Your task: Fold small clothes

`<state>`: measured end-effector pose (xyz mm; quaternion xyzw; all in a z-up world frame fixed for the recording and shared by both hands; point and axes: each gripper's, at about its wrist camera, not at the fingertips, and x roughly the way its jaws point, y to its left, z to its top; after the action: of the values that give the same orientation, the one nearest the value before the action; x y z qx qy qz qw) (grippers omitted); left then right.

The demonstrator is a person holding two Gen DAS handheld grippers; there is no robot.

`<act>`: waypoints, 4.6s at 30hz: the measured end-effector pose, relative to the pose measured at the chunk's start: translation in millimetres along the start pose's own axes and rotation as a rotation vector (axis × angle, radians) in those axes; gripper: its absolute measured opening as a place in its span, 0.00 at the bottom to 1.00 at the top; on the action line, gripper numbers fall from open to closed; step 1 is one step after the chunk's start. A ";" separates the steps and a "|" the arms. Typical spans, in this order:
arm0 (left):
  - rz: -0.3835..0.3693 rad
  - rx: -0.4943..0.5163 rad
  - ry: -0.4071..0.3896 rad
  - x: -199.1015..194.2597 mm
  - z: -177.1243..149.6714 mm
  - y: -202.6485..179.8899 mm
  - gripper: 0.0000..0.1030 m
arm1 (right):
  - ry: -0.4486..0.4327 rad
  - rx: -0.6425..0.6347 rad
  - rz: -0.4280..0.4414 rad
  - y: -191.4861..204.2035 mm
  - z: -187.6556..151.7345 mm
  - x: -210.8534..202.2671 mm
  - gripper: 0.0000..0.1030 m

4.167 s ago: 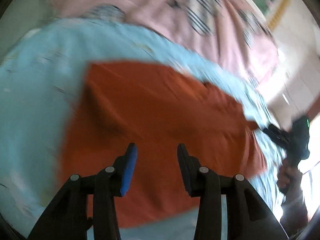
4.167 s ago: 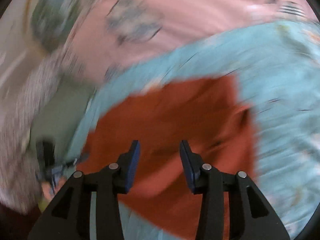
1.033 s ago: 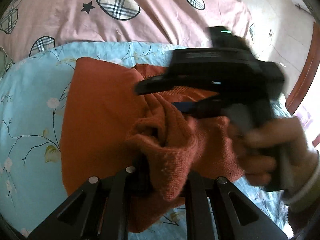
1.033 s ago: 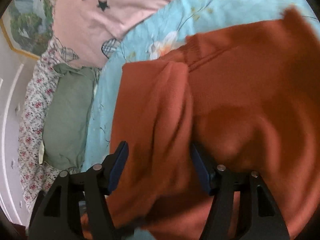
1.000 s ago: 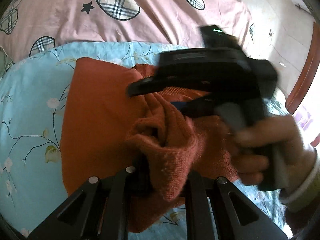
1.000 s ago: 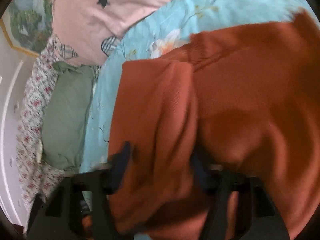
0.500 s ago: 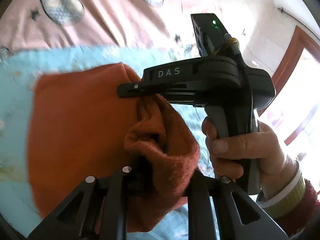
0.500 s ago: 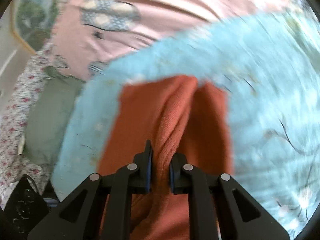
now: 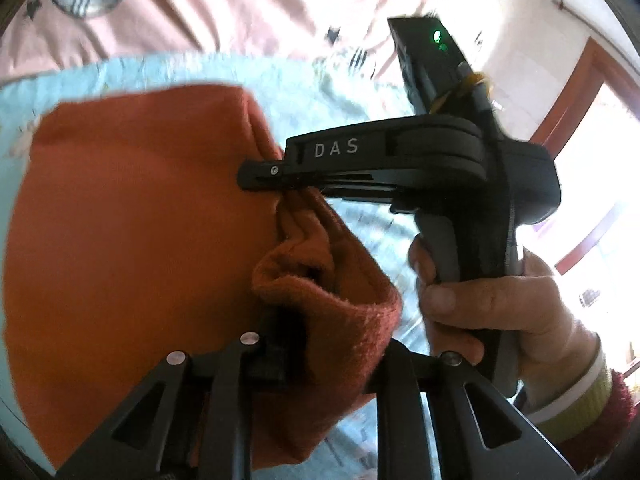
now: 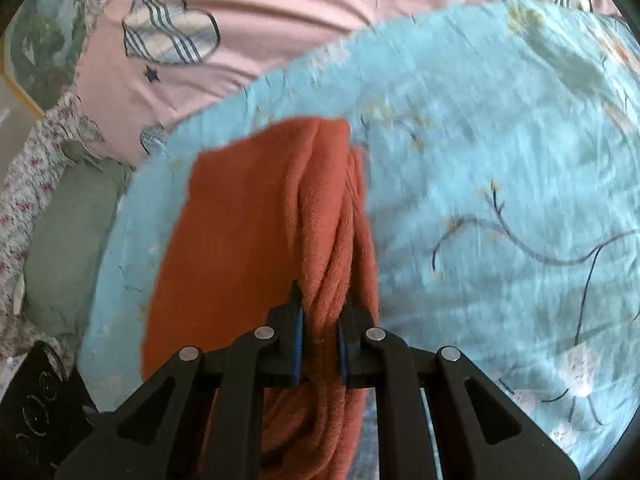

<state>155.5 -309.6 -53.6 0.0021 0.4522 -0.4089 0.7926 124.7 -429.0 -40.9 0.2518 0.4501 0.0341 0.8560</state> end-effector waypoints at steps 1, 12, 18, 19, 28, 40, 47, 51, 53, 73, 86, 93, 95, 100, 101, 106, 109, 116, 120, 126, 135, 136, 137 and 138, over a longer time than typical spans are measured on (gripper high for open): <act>-0.002 -0.007 0.004 -0.9 -2.5 2.6 0.20 | -0.004 0.013 0.007 -1.7 -1.5 -2.5 0.18; 0.336 -0.017 -0.013 -98.9 -37.7 43.3 1.00 | -0.106 0.034 0.024 13.8 -39.8 -51.2 0.74; 0.614 -0.093 0.102 -113.1 -38.0 99.2 0.96 | -0.107 0.019 0.014 20.2 -51.7 -53.0 0.75; 0.665 -0.102 0.094 -113.1 -35.3 105.3 0.94 | -0.106 0.020 0.015 18.6 -52.6 -53.5 0.75; 0.440 -0.347 0.051 -76.1 -9.2 163.2 0.93 | -0.059 0.058 0.056 -2.6 -38.4 -31.7 0.75; 0.119 -0.280 0.068 -19.1 22.7 167.5 0.44 | 0.027 0.193 0.192 -8.8 -37.2 9.9 0.32; 0.149 -0.231 -0.056 -94.5 12.2 164.0 0.24 | -0.028 0.093 0.279 71.1 -45.3 10.8 0.27; 0.269 -0.196 -0.108 -159.9 -10.0 174.0 0.24 | 0.009 0.001 0.351 135.0 -55.4 44.2 0.27; 0.317 -0.205 -0.115 -187.6 -24.2 190.6 0.24 | 0.031 -0.011 0.394 158.1 -62.2 65.7 0.27; 0.481 -0.305 -0.163 -242.9 -105.7 231.4 0.44 | -0.099 -0.112 0.136 181.5 -62.0 28.3 0.49; 0.484 -0.286 -0.089 -228.2 -119.1 237.6 0.46 | -0.017 -0.127 0.070 196.0 -34.2 92.8 0.28; 0.465 -0.300 -0.097 -233.0 -115.6 239.8 0.44 | -0.169 -0.179 0.187 216.5 -31.4 39.5 0.10; 0.461 -0.302 -0.087 -231.4 -115.8 241.5 0.45 | -0.207 -0.173 0.156 213.5 -35.4 26.8 0.10; 0.451 -0.316 -0.065 -223.3 -117.0 244.8 0.48 | -0.103 -0.095 0.055 177.6 -46.4 66.2 0.10; 0.460 -0.309 -0.062 -221.8 -116.6 243.6 0.48 | -0.092 -0.093 0.040 173.6 -47.1 73.2 0.10; 0.480 -0.335 -0.035 -212.7 -119.2 250.9 0.58 | -0.043 -0.068 -0.013 163.5 -46.3 100.4 0.10; 0.460 -0.373 -0.036 -212.6 -120.8 257.5 0.60 | -0.033 -0.058 -0.014 163.4 -46.0 101.6 0.12; 0.418 -0.351 -0.118 -247.7 -117.9 237.6 0.52 | -0.114 -0.061 0.043 182.7 -57.1 44.7 0.15; 0.325 -0.285 -0.180 -258.1 -108.5 215.2 0.52 | -0.084 -0.105 0.128 209.0 -75.8 40.3 0.15; 0.298 -0.230 -0.108 -217.7 -91.2 212.1 0.52 | -0.014 -0.066 0.116 205.4 -92.9 73.0 0.16; 0.335 -0.258 -0.062 -193.1 -96.5 230.3 0.42 | 0.002 -0.001 0.115 177.2 -94.8 89.4 0.11; 0.338 -0.255 -0.060 -195.4 -97.0 227.9 0.42 | 0.005 -0.004 0.109 178.0 -96.4 86.0 0.12; 0.338 -0.252 -0.060 -198.6 -98.7 224.1 0.43 | 0.004 -0.015 0.104 180.2 -99.4 80.4 0.14; 0.334 -0.252 -0.065 -202.7 -101.9 220.0 0.44 | 0.002 -0.031 0.095 182.1 -102.7 74.6 0.14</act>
<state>173.7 5.8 -48.8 -0.0356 0.4675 -0.2120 0.8575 118.7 -208.1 -61.1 0.2594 0.4378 0.0821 0.8569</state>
